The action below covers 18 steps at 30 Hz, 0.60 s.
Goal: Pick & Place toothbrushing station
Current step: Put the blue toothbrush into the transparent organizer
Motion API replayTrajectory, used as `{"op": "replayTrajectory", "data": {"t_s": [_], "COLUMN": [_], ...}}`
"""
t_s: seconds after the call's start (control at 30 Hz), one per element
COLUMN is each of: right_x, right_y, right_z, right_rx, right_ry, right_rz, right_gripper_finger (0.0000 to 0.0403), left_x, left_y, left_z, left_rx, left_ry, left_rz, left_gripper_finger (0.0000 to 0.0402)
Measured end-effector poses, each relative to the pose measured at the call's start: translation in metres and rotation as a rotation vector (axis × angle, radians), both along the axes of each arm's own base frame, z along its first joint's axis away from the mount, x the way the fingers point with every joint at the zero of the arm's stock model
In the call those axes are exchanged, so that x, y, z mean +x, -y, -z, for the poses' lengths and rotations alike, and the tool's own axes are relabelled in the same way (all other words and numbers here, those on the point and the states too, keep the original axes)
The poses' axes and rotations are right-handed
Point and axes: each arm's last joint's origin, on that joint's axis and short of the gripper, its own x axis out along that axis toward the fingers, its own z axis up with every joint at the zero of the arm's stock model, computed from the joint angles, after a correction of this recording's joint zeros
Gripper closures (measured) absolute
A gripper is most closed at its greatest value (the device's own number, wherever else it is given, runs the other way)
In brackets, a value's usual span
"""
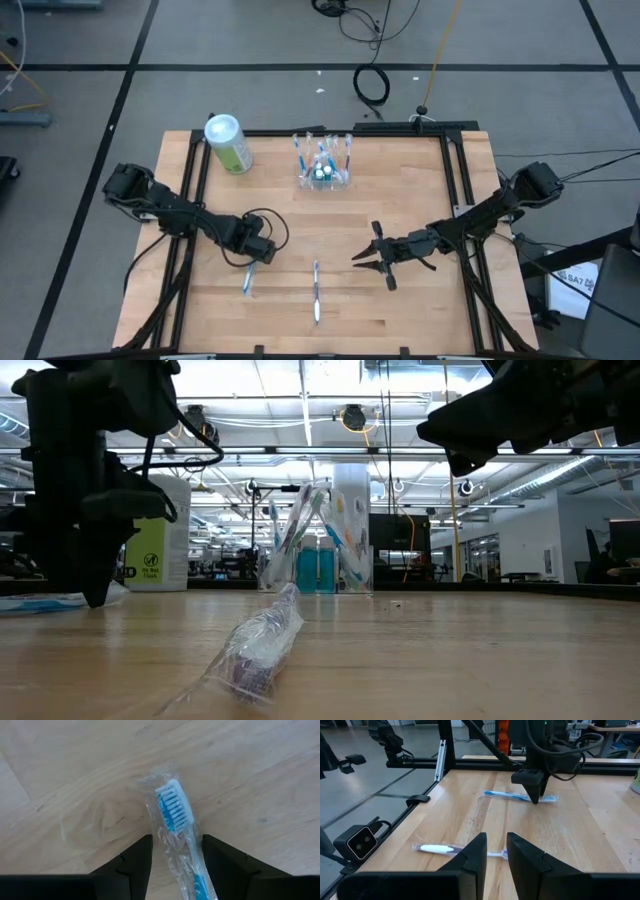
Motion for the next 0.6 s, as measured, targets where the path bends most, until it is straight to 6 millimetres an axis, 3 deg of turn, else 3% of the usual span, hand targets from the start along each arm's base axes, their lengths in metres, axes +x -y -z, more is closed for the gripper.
{"op": "replayTrajectory", "data": {"t_s": [0.27, 0.6], "right_x": [-0.0001, -0.0004], "right_y": [0.0002, 0.0008], "right_z": [0.0005, 0.0028], "right_rx": [-0.002, -0.016], "right_ry": [-0.005, -0.026], "right_rz": [0.001, 0.018], "right_gripper_finger": [0.0332, 0.0332], "left_x": [0.0005, 0.0039], "left_y": [-0.0009, -0.0019], "left_z": [0.0002, -0.0023], "left_rx": [0.018, 0.008], "left_ry": [0.007, 0.004], "left_rz": [-0.001, 0.048], "left_gripper_finger": [0.0243, 0.0390]}}
